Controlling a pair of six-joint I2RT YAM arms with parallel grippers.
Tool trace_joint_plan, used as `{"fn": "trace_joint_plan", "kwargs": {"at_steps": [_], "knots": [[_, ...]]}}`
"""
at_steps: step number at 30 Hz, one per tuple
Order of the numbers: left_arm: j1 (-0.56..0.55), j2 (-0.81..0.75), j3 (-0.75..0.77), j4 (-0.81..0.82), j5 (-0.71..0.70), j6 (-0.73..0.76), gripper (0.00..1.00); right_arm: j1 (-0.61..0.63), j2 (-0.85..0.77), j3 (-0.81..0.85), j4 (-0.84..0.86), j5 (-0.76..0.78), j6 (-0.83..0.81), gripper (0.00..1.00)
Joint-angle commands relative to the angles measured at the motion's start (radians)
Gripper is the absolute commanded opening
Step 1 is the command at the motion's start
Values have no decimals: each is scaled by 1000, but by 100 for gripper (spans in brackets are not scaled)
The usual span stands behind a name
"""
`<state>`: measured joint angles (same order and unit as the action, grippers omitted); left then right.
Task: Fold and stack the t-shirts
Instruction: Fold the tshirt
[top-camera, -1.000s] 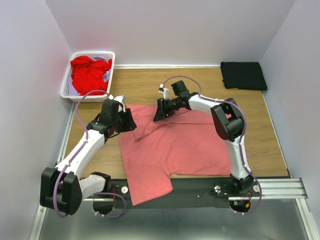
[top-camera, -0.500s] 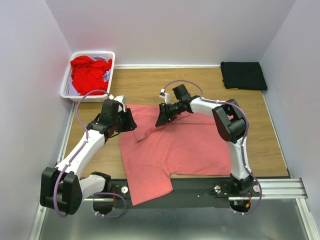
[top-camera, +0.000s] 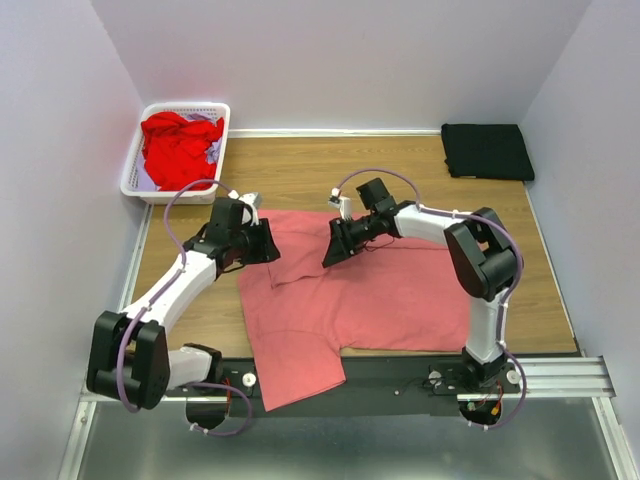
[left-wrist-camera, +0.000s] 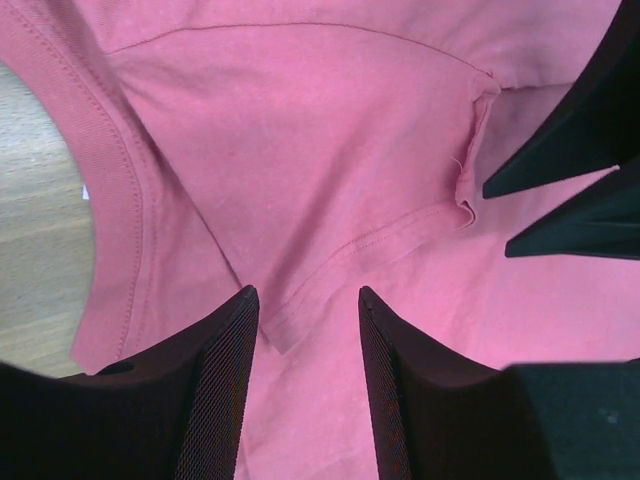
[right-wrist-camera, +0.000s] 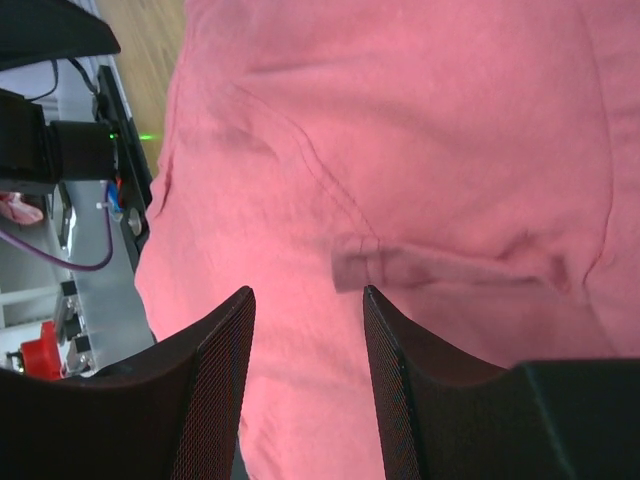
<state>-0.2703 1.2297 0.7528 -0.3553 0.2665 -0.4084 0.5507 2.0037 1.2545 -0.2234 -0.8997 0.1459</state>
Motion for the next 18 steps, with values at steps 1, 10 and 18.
{"fn": "trace_joint_plan", "kwargs": {"at_steps": [1,10,18], "knots": [[-6,33,14,65,42,10,51,-21,-92,-78,-8,80,-13,54],[-7,186,69,183,33,-33,38,-112,-226,-40,-16,184,78,49],[-4,323,86,216,-36,-1,19,37,-62,146,-25,347,181,32]]}}
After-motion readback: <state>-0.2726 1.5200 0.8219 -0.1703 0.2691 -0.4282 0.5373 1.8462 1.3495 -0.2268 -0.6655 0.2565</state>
